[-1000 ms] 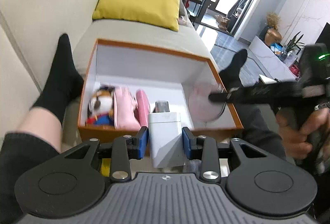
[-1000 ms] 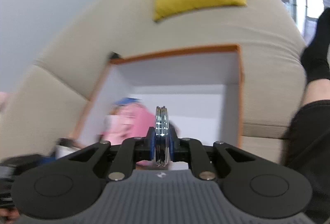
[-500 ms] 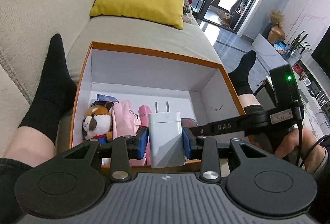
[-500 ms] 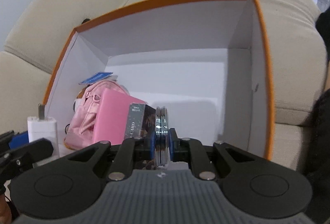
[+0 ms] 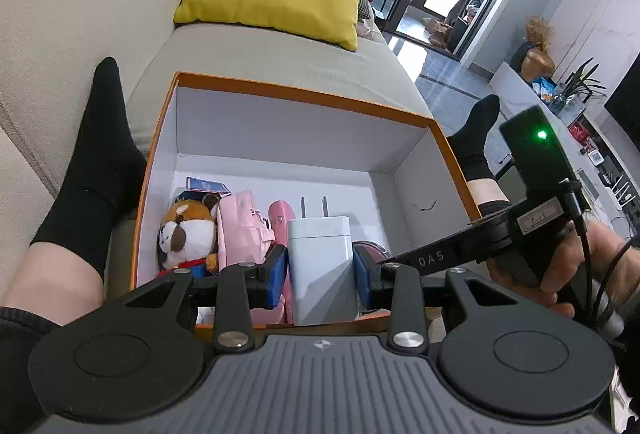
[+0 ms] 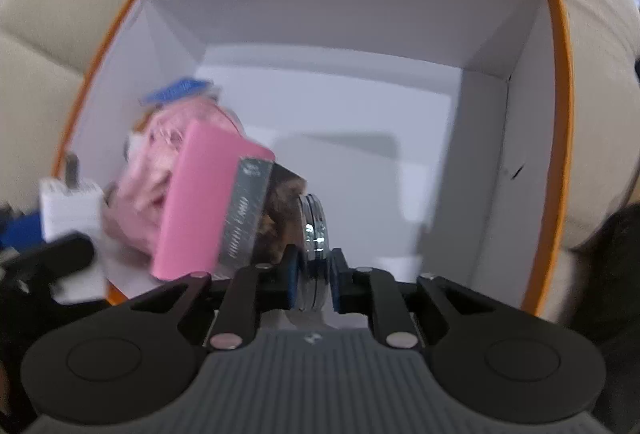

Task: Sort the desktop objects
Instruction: 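Carry the white charger and compact mirror over the orange box with both tools, then open the right tool to drop the mirror while the left tool lowers and releases the charger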

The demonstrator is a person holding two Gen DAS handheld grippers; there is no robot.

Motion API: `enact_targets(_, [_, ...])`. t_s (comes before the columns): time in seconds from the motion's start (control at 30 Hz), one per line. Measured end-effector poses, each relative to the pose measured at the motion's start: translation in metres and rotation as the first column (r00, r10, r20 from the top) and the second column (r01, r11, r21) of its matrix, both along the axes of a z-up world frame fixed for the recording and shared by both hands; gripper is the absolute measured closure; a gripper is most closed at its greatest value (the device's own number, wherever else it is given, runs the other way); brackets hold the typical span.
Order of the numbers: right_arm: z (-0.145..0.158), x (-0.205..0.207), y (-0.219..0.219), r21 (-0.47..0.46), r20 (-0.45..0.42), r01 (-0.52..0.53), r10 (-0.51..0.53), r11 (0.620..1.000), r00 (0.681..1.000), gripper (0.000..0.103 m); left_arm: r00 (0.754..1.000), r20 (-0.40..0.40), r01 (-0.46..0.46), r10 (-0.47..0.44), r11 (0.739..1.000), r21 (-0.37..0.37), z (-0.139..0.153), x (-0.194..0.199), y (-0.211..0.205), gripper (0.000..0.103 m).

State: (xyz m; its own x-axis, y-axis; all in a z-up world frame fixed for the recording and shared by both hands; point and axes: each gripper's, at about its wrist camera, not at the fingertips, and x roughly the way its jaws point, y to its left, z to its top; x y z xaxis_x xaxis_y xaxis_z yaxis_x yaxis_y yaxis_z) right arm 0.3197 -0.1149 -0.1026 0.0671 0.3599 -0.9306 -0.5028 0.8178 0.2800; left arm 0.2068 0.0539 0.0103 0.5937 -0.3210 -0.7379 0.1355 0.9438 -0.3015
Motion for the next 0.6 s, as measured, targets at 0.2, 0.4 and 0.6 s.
enact_targets(0.2, [-0.005,0.002,0.016,-0.157,0.043,-0.14,0.149,0.978,0.988,0.072,1.0,0.005,0.012,-0.012,1.0,0.005,0.001,0.001,-0.003,0.063])
enact_targets(0.4, [-0.017,-0.001,0.032,-0.233,0.022,-0.254,0.266,0.939,0.964,0.058,1.0,0.001,0.013,-0.013,1.0,0.008,0.0,0.003,-0.004,0.063])
enact_targets(0.6, [-0.024,0.005,0.037,-0.272,-0.018,-0.322,0.33,0.907,0.944,0.053,1.0,-0.003,0.012,-0.012,1.0,0.013,-0.001,0.006,-0.004,0.063])
